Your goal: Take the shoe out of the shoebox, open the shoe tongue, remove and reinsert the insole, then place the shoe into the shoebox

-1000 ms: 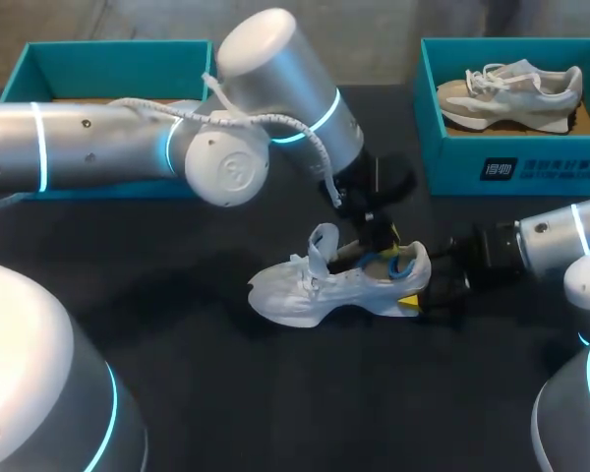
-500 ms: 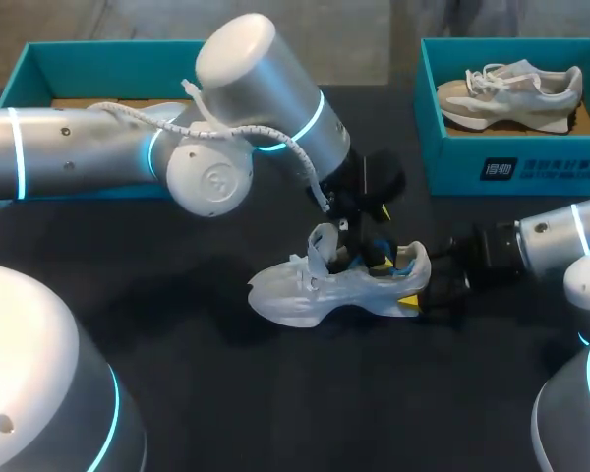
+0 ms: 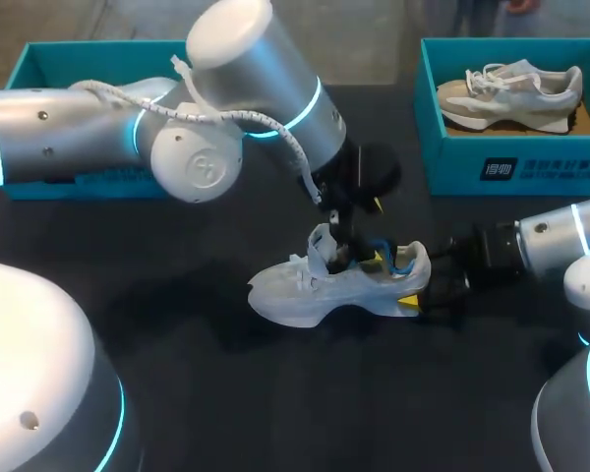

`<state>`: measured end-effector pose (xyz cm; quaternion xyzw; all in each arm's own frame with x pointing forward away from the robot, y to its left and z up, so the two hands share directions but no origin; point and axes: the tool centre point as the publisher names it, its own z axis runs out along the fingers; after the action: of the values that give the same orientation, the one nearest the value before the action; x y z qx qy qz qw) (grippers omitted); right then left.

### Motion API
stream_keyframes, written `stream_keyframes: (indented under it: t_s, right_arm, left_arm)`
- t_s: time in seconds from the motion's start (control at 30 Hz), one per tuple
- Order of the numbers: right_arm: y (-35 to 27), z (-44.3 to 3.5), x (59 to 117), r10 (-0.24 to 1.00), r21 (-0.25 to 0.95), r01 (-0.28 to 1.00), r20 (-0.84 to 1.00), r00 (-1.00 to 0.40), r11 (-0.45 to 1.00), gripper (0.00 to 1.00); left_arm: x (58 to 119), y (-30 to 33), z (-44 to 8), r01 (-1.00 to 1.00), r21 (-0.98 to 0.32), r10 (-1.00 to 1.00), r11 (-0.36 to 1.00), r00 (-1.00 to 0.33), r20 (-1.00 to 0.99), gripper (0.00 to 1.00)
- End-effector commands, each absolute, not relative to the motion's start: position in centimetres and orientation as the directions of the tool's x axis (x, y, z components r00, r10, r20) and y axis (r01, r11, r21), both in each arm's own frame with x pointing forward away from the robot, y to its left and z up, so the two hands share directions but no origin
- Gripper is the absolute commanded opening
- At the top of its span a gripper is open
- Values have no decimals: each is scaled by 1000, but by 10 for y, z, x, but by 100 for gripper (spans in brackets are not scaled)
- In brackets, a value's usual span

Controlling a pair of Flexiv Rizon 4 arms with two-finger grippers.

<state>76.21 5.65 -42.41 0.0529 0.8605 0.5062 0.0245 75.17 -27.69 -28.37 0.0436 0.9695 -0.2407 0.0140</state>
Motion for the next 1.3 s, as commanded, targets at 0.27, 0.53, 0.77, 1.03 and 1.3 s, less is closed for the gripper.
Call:
stream_keyframes:
  t_s: [0.27, 0.53, 0.77, 1.03, 1.3]
  right_arm:
    - [59, -426, 761, 118, 872, 67, 11, -993, 485, 0]
    - [59, -426, 761, 118, 872, 67, 11, -993, 485, 0]
    - [59, -426, 761, 118, 872, 67, 11, -993, 485, 0]
    - [59, -426, 761, 118, 872, 67, 11, -993, 485, 0]
    - [59, -426, 761, 118, 872, 67, 11, -993, 485, 0]
  left_arm:
    - [733, -260, -256, 107, -426, 49, 898, -988, -144, 100]
    - [733, -257, -254, 105, -417, 38, 903, -985, -166, 100]
    - [742, -261, -261, 95, -379, 10, 920, -975, -220, 95]
    - [758, -272, -275, 80, -332, -6, 940, -968, -251, 87]
    - [775, -280, -296, 69, -301, -6, 951, -970, -242, 76]
